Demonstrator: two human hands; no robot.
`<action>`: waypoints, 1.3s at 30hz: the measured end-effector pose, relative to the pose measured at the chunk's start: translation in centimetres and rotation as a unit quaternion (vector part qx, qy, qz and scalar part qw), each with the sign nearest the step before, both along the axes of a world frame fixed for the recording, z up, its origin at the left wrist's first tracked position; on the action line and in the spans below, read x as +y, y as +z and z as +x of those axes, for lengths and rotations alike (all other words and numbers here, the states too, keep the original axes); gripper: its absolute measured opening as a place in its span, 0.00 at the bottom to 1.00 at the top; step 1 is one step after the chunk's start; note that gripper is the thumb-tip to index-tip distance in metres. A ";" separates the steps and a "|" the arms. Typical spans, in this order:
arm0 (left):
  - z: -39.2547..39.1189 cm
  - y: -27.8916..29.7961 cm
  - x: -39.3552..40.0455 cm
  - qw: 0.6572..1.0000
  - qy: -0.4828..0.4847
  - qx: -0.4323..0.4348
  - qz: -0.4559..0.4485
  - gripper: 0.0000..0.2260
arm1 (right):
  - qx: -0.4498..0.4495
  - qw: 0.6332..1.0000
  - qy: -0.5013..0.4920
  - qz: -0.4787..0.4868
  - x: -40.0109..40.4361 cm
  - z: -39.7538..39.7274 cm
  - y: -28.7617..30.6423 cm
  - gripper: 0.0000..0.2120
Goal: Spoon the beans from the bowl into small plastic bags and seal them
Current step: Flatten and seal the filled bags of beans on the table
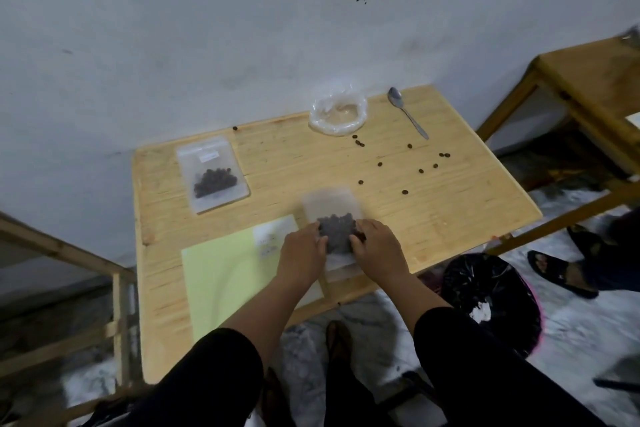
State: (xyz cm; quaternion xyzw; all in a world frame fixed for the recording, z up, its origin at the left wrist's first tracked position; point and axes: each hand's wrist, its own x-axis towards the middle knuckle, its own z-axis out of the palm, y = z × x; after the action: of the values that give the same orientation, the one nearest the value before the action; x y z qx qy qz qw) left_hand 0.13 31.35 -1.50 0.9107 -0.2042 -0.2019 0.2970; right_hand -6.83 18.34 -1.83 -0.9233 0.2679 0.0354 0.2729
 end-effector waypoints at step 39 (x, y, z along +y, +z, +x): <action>2.1 0.0 17.8 0.936 0.234 0.124 -0.233 0.12 | -0.048 0.997 -0.010 0.067 11.4 4.2 -0.6 0.10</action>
State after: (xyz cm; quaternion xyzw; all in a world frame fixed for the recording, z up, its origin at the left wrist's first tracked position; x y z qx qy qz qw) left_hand 2.24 49.10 -1.45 0.8056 0.0115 -0.1844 0.5629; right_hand -2.66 29.77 -2.48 -0.9008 0.2606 0.0064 0.3472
